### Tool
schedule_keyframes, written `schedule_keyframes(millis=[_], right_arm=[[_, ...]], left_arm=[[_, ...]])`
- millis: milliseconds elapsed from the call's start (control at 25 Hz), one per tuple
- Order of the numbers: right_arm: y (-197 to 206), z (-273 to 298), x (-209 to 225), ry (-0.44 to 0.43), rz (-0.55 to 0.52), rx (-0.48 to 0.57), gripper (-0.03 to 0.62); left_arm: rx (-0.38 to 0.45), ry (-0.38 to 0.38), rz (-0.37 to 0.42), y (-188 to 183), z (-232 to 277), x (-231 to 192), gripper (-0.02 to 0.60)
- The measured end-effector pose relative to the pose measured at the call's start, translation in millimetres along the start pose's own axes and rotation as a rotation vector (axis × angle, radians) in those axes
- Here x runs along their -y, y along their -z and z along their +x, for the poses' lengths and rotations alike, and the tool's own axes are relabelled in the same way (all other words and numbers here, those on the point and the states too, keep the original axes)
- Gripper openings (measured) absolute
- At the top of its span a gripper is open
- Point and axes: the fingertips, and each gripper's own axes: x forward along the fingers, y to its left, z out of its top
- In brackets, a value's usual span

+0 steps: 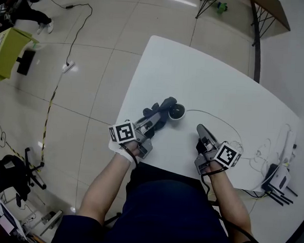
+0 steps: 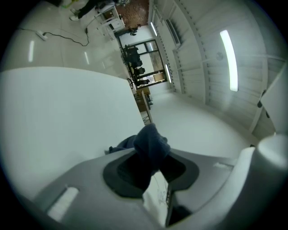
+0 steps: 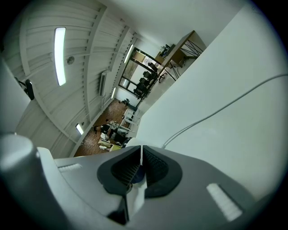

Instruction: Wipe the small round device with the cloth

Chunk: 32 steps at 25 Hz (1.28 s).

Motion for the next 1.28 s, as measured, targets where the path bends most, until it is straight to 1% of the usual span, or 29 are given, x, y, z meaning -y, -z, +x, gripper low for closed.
schedule_keyframes(millis=[80, 200, 320, 440, 520, 640, 760, 840, 920, 1000, 1040, 1080, 1120, 1160, 1280], right_arm=[[0, 0, 0, 0.011, -0.02, -0.021, 0.021], [-1, 1, -2, 0.005, -0.033, -0.036, 0.021], [0, 3, -4, -0.033, -0.013, -0.03, 0.021], [0, 2, -5, -0.021, -0.029, -0.039, 0.021], [-1, 0, -5, -0.01, -0.034, -0.041, 0.021], [-3, -6, 1, -0.022, -0.011, -0.022, 0.021], [-7, -14, 10, -0.001, -0.011, -0.012, 0.021], [-9, -17, 14, 0.012, -0.008, -0.007, 0.021], [-10, -18, 17, 0.03, -0.003, -0.003, 0.021], [-10, -16, 15, 0.025, 0.001, 0.005, 0.021], [-11, -14, 13, 0.012, 0.004, 0.012, 0.021], [-10, -12, 11, 0.006, 0.005, 0.015, 0.02], [-10, -11, 10, 0.01, 0.002, 0.016, 0.021], [-9, -9, 9, 0.017, -0.003, 0.014, 0.021], [-6, -5, 3, 0.028, -0.009, 0.016, 0.021]], left_arm=[[-0.008, -0.017, 0.025, 17, -3, 5, 0.1], [-0.044, -0.052, 0.101, 40, -3, 13, 0.1], [-0.075, -0.037, 0.127, 59, 6, 29, 0.1], [-0.104, -0.021, 0.157, 71, 19, 41, 0.101], [-0.118, -0.015, 0.168, 74, 26, 45, 0.101], [-0.136, -0.002, 0.169, 78, 34, 48, 0.101], [-0.146, 0.022, 0.152, 79, 34, 53, 0.101], [-0.135, 0.043, 0.127, 73, 26, 57, 0.101], [-0.099, 0.062, 0.096, 59, 10, 58, 0.101], [-0.048, 0.074, 0.054, 36, -9, 60, 0.101], [-0.029, 0.076, 0.042, 22, -17, 63, 0.101], [-0.014, 0.084, 0.047, 8, -24, 66, 0.101], [-0.005, 0.098, 0.075, -6, -28, 71, 0.101], [-0.005, 0.114, 0.122, -19, -29, 75, 0.101], [-0.055, 0.144, 0.281, -49, -18, 94, 0.101]])
